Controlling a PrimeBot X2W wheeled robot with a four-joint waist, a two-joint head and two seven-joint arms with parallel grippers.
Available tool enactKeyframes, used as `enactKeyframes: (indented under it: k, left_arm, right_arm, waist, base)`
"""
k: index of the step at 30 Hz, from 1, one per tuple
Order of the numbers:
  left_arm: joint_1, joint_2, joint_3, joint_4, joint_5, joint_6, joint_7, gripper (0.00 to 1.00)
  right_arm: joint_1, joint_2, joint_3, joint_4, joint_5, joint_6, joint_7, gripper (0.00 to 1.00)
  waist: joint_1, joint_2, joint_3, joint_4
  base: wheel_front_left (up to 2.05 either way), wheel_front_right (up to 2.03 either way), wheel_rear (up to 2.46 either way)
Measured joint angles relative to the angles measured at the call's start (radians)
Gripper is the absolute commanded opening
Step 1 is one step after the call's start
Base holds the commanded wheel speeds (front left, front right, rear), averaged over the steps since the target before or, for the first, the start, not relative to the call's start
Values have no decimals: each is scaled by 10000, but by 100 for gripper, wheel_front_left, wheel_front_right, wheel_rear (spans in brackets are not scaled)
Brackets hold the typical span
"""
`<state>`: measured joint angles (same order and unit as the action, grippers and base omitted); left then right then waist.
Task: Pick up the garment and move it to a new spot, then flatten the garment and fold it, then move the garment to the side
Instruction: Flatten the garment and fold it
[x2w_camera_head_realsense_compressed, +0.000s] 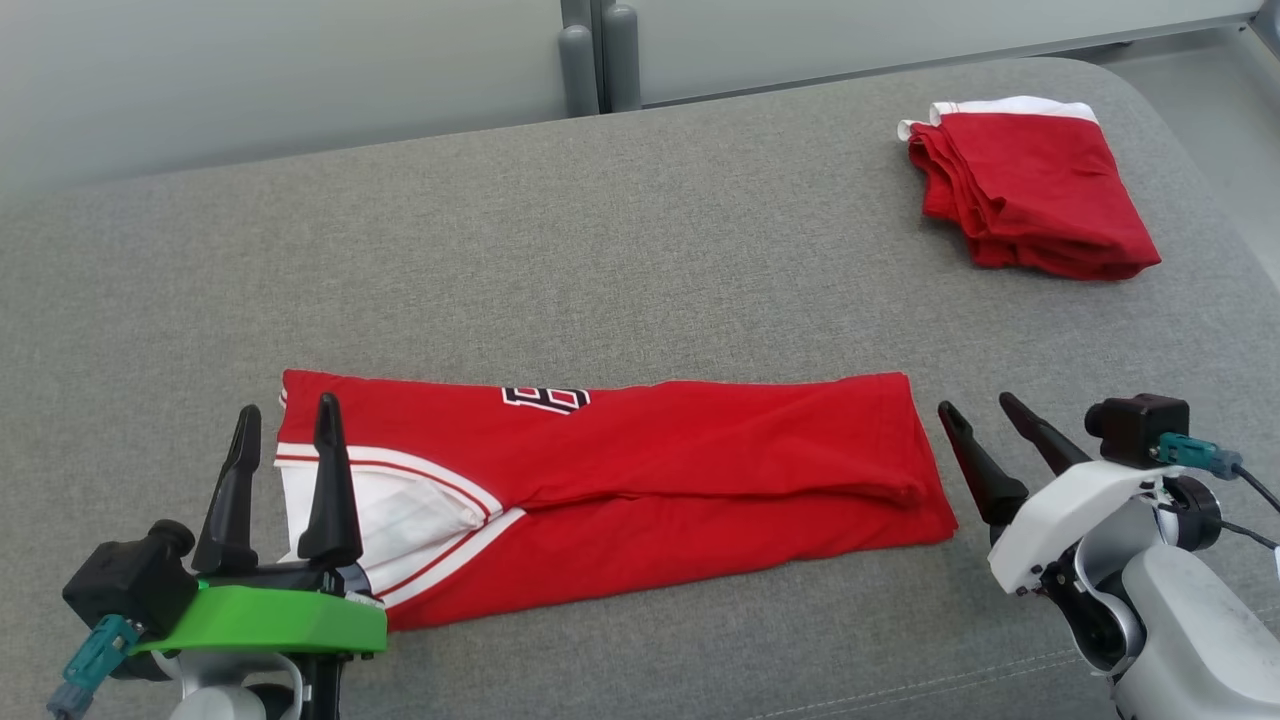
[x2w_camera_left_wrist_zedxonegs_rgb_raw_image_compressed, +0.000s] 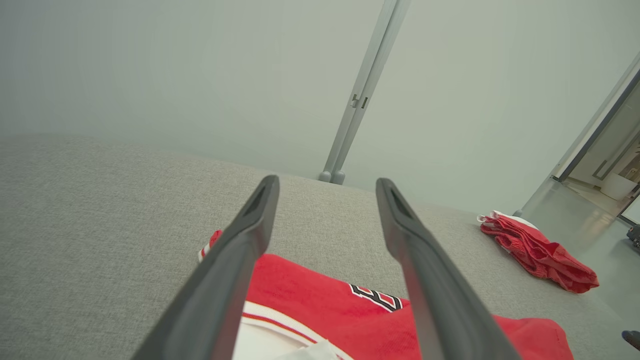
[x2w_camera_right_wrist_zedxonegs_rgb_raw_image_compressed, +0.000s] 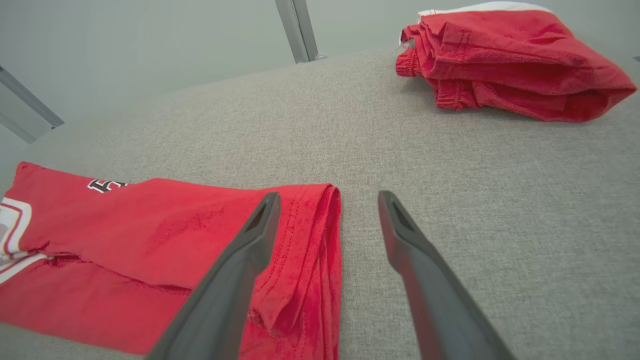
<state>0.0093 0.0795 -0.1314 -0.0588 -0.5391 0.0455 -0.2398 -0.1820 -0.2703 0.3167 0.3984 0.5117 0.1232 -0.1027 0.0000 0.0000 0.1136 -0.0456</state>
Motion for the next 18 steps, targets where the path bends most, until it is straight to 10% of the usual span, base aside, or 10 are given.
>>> enactKeyframes:
  k: [18]
  left_arm:
    - [11, -63, -284, -190, 249, 198, -2, 100]
  right_arm:
    - [-1270, 205, 504, 2052, 522, 0, 1749, 100]
  waist:
    - [0, 0, 282, 276]
  base:
    - [0, 0, 0]
